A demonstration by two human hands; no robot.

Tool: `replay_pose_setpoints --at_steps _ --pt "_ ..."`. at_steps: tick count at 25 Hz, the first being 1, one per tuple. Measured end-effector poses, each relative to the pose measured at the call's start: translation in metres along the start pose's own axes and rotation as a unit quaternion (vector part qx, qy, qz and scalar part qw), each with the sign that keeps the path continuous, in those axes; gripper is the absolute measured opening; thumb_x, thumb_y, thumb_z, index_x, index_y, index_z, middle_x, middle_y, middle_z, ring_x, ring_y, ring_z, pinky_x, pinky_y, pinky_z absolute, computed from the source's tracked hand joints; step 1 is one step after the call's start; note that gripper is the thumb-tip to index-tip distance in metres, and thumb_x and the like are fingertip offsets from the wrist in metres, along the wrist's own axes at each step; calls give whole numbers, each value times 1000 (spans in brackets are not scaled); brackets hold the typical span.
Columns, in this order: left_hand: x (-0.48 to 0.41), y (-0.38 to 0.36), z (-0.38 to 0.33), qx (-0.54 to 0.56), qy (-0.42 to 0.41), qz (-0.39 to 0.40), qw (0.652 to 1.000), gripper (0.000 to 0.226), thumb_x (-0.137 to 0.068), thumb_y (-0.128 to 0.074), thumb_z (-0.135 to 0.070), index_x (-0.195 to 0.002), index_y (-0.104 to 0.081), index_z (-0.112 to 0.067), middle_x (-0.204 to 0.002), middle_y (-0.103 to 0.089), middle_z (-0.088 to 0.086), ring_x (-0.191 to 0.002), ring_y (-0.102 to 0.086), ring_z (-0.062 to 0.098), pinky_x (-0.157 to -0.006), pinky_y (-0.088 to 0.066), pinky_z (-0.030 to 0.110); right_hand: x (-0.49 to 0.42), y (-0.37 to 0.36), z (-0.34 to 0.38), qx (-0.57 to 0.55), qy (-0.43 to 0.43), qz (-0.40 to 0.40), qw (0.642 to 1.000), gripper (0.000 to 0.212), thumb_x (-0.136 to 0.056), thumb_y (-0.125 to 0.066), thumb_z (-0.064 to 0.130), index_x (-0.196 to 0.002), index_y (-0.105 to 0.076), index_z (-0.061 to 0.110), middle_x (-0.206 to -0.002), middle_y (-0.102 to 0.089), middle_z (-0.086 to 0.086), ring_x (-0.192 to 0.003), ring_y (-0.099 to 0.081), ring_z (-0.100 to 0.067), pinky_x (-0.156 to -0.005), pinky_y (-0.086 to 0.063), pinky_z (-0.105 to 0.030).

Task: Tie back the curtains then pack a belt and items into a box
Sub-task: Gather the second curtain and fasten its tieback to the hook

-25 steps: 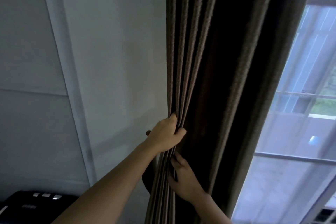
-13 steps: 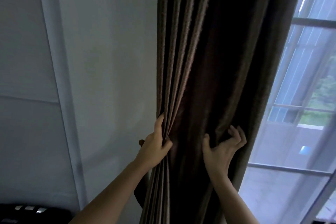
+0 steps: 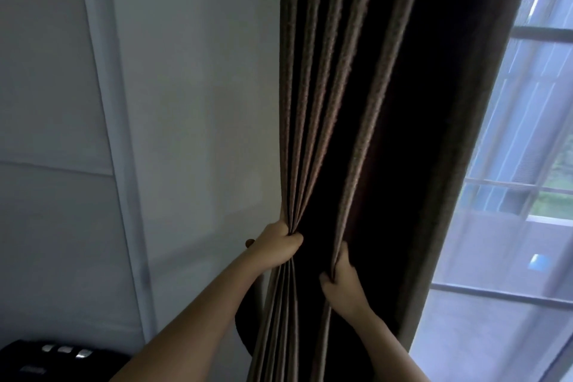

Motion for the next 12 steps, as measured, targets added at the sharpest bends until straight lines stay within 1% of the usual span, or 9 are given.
replay_pose_setpoints --at_steps 2,4,5,7,8,9,11,12 --pt "1 -1 0 -8 -4 -3 1000 18 -75 -36 -41 -91 -41 -33 -111 -62 4 -103 -60 24 -102 -38 44 9 -19 -5 11 4 41 999 72 -82 -47 -9 -129 -24 41 -118 -57 12 -107 -54 8 -96 -46 -16" --pt "0 -6 -2 11 -19 2 1000 3 -84 -37 -34 -82 -38 -35 -100 -56 2 -94 -60 24 -94 -43 37 15 -36 -9 13 16 63 998 75 -84 -47 -6 -140 -20 35 -126 -54 9 -116 -51 1 -103 -44 -24" --pt "1 -7 -6 18 -26 7 999 14 -88 -38 -28 -76 -35 -36 -96 -52 2 -88 -56 21 -85 -42 31 17 -41 -9 14 23 66 997 76 -84 -48 -5 -143 -18 33 -128 -53 7 -118 -51 -1 -103 -44 -26" --pt "2 -11 -11 17 -38 19 999 29 -91 -39 -23 -70 -28 -38 -87 -47 -2 -80 -47 15 -72 -38 28 19 -44 -10 21 30 67 997 81 -83 -48 -5 -143 -13 35 -130 -51 5 -119 -51 -4 -103 -45 -27" --pt "2 -13 -12 17 -44 25 999 30 -91 -40 -22 -69 -28 -38 -81 -44 -6 -76 -45 13 -68 -36 26 19 -43 -9 22 31 65 997 83 -82 -47 -6 -142 -10 38 -130 -50 4 -119 -50 -5 -102 -45 -27" --pt "4 -15 -14 20 -46 33 998 28 -91 -40 -20 -71 -32 -37 -78 -43 -8 -75 -45 13 -67 -36 26 19 -41 -9 19 32 62 997 85 -81 -47 -7 -140 -9 39 -131 -50 3 -120 -50 -6 -103 -44 -26" --pt "5 -16 -16 37 -48 36 998 14 -91 -40 -16 -86 -45 -28 -84 -49 -5 -79 -50 15 -70 -39 26 20 -38 -10 13 33 62 997 85 -80 -47 -8 -139 -8 40 -131 -49 4 -122 -48 -6 -104 -42 -23" --pt "6 -15 -17 42 -50 34 997 11 -91 -39 -14 -93 -47 -21 -87 -52 -1 -81 -51 15 -70 -40 25 21 -36 -11 9 35 63 997 85 -80 -47 -9 -138 -9 39 -131 -48 6 -123 -47 -5 -104 -41 -20"
Point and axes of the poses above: each hand's wrist, its own x-axis away from the middle knuckle, its own y-axis out of the back of the hand, z = x × y, the point moved 2 cm from there along -x, towards the middle knuckle
